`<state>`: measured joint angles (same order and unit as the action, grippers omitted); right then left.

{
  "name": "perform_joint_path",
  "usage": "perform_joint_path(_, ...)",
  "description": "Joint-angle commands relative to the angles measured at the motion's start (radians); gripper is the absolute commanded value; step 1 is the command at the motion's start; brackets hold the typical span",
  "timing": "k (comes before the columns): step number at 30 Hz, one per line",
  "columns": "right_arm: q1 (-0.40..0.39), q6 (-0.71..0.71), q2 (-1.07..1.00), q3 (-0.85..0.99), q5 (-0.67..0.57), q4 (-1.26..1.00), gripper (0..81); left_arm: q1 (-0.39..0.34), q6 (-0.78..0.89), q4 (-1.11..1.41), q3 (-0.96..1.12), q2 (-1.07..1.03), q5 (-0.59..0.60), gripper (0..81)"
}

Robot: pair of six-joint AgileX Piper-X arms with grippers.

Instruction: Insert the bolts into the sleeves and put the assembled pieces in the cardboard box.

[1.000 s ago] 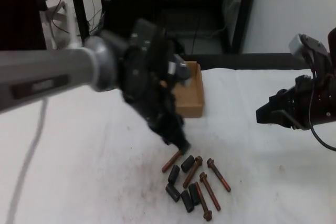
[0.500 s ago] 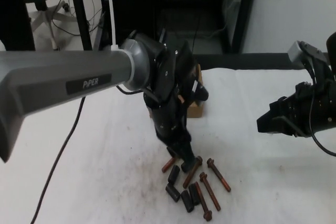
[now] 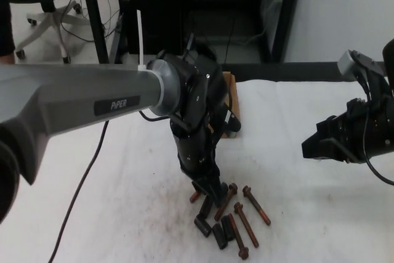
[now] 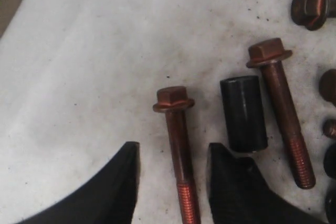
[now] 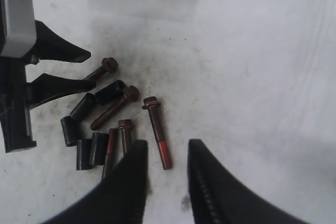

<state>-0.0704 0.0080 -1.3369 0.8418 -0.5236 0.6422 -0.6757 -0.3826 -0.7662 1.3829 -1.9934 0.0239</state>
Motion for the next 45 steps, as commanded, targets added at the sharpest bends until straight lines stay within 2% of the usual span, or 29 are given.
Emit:
perform_joint_path(1, -0.001, -0.002, 0.002, 0.01, -0.009, 0.005, 25.8, 0.007, 0.001, 0.016, 0.006, 0.001, -0.008, 39.3)
perform_joint_path(37, -0.001, -0.002, 0.002, 0.01, -0.007, 0.005, 25.8, 0.017, 0.123, 0.09, 0.004, -0.063, 0.024, 39.1)
perform_joint_path(40, -0.001, -0.002, 0.002, 0.01, -0.007, 0.005, 25.8, 0.017, 0.124, 0.088, 0.004, -0.07, 0.024, 32.5)
perform_joint_path(41, -0.001, -0.002, 0.002, 0.01, -0.007, 0.005, 25.8, 0.017, 0.129, 0.087, 0.004, -0.072, 0.024, 26.8)
perform_joint_path(44, -0.001, -0.002, 0.002, 0.01, -0.007, 0.005, 25.8, 0.017, 0.129, 0.085, 0.004, -0.082, 0.024, 1.9)
perform_joint_path(45, -0.001, -0.002, 0.002, 0.01, -0.007, 0.005, 25.8, 0.017, 0.129, 0.083, 0.004, -0.084, 0.027, 0.4)
